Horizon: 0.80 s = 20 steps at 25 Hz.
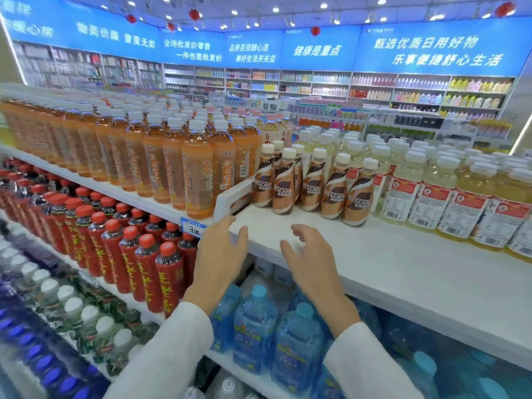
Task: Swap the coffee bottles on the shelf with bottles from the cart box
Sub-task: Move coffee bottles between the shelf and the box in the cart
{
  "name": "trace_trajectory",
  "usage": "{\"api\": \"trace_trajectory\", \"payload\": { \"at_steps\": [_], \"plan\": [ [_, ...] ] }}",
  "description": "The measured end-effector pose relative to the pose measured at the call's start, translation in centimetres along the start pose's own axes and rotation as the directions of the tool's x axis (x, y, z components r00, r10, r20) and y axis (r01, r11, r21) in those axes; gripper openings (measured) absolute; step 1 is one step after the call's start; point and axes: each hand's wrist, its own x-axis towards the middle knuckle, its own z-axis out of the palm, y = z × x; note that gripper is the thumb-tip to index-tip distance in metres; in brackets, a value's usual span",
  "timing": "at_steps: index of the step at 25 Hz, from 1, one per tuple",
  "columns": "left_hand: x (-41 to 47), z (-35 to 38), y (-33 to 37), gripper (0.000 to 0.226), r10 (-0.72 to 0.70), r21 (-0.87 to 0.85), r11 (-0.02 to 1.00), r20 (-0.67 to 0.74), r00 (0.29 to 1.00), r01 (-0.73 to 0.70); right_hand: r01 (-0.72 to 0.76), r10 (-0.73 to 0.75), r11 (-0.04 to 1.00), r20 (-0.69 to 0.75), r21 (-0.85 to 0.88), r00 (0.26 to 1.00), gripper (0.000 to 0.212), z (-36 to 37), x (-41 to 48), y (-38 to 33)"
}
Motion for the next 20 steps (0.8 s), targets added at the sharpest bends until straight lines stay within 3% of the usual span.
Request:
{"api": "trace_trajectory", "payload": {
  "at_steps": [5, 10, 13, 17, 20],
  "plan": [
    [-10.5, -4.8, -4.5, 0.035, -0.108, 0.1, 0.988, -0.063, 0.992, 0.114, 0.139, -0.148, 0.986, 0.106, 0.09, 0.983, 0.043, 0.7, -8.6, 0.0],
    [-21.5, -9.9, -11.1, 0.046, -0.364, 0.169, 0.903, -0.183, 0.913, 0.394, 0.123, -0.155, 0.987, 0.404, 0.105, 0.901, 0.052, 7.6, -15.9, 0.2],
    [-27.2, -13.0, -15.5, 0.046, -0.505, 0.2, 0.808, -0.248, 0.827, 0.553, 0.063, -0.103, 0.994, 0.557, 0.091, 0.824, 0.05, 13.0, -19.5, 0.2],
    [-33.5, -17.0, -21.1, 0.041, -0.682, 0.155, 0.652, -0.308, 0.663, 0.743, -0.047, -0.009, 0.997, 0.745, 0.054, 0.667, 0.052, 19.7, -24.1, -1.3],
    [-37.3, -19.4, -25.4, 0.043, -0.769, 0.107, 0.547, -0.328, 0.549, 0.83, -0.057, -0.005, 0.997, 0.773, 0.053, 0.635, 0.044, 24.7, -27.0, -3.1]
  ]
}}
